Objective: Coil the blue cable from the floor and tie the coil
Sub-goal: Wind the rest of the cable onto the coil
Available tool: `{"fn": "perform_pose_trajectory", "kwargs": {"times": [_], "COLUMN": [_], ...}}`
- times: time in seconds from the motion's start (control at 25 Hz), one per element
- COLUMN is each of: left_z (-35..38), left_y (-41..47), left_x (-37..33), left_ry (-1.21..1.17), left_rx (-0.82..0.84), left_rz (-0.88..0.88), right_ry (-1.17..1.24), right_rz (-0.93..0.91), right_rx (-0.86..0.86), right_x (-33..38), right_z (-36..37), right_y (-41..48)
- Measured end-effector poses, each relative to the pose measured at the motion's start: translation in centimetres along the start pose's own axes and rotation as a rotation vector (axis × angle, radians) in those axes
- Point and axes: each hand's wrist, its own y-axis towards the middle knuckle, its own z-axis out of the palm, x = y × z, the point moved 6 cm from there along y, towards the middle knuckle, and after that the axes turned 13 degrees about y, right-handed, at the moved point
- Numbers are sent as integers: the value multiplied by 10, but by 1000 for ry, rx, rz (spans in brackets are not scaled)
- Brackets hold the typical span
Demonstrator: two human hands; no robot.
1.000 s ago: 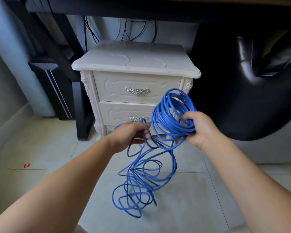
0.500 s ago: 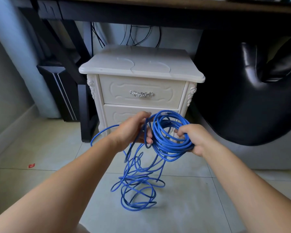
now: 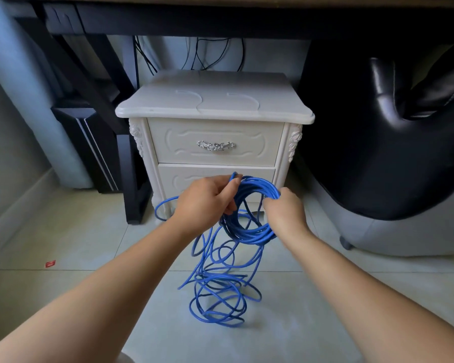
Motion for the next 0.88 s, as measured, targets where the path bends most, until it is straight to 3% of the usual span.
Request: {"fn": "perform_pose_trajectory", "kwargs": {"times": [0.16,0.32,0.48,0.6,0.68,0.8,0.88], "left_z": [-3,-1,4,-4,-9,-21,-18], "left_y": [-2,-12,-22,-21,-22,-17,-16], "left_x": [-9,-30,-36,-27,-22,6,29], "left_ry": [-11,-120,-286,-627,-774,-707,-644], "left_rx": [-22,50,262,324,278,33,26], "left_rz": [45,105,120,-99,-246,-424,-553], "right_ry": [29,-146,86,409,484,526,547], "right_rz": [-199,-510,-420,-375,-437,-532,-545], "right_rx": [-143,-88,-115,-81,-124,-100,-81], "right_x": [-4,-1,-5,11,25,40,46], "right_z": [3,22,19,18,10,1,-7], "right_y": [-10,-18,-18,-18,-22,-27,-29]}}
